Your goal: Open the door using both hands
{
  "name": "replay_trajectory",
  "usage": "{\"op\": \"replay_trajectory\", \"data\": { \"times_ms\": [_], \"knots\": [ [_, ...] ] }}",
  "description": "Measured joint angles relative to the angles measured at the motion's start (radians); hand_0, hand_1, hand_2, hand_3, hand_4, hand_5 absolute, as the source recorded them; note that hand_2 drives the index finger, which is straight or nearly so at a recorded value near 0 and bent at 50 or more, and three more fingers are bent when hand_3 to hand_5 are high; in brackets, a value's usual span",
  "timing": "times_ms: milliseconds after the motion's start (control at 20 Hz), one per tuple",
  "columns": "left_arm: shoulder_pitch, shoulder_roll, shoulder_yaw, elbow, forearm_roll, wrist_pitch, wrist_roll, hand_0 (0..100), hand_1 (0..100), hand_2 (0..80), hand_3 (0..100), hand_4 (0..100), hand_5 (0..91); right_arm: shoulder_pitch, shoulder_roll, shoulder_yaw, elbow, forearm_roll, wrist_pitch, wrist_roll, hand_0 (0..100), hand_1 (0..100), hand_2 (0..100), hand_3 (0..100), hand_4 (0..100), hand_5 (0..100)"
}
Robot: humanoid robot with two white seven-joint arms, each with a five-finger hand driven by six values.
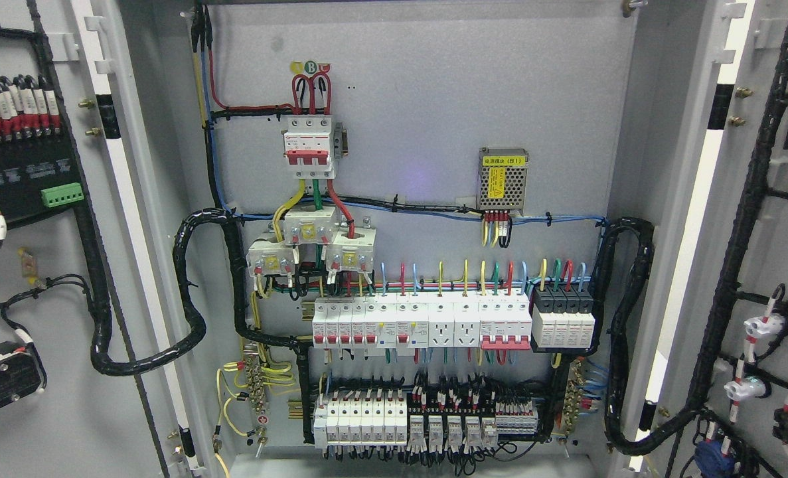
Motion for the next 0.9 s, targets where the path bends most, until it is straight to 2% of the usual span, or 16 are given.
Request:
{"op": "replay_trajectory", "data": {
  "times_ms": [451,902],
  "knots": [
    [-0.133,0.016,-0.056,0.102,-0.004,0.0,0.002,0,0,0.0,0,3,0.0,0.018,0.004,-0.018,0.001,-0.011,0.0,-0.005,11,0,0,0,0,0],
    [-0.208,0.035,-0.097,0.192,-0.003,0.0,0.004,0,0,0.0,0,3,0.0,0.029,0.007,-0.033,0.006,-0.013,0.0,0.002,11,0,0,0,0,0]
  ]
}}
